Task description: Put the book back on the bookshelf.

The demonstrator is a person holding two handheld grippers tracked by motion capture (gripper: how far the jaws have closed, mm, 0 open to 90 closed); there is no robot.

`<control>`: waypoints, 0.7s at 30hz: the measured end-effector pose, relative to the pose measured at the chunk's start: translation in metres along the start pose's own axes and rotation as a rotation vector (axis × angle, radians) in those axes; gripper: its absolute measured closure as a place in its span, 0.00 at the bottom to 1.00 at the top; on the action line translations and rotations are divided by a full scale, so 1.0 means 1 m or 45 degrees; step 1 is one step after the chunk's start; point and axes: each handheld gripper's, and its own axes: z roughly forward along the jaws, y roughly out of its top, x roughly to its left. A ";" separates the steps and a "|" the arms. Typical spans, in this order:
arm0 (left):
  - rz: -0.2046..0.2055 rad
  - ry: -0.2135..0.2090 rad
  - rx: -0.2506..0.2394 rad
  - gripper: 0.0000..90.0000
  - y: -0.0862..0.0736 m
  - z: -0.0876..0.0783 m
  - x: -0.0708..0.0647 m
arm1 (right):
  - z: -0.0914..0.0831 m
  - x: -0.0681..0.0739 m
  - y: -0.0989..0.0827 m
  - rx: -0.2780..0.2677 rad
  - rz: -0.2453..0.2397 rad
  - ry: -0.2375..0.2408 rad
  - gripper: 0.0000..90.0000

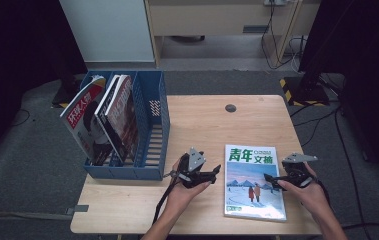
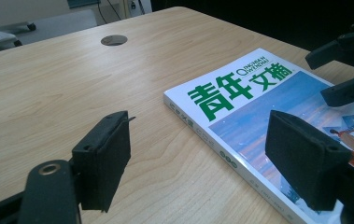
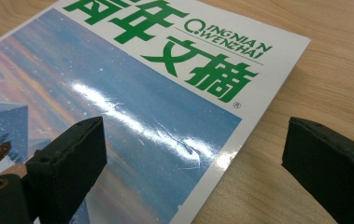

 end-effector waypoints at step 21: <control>-0.016 0.005 0.069 0.25 -0.021 -0.003 0.001 | 0.014 0.002 -0.003 0.020 0.144 0.113 0.02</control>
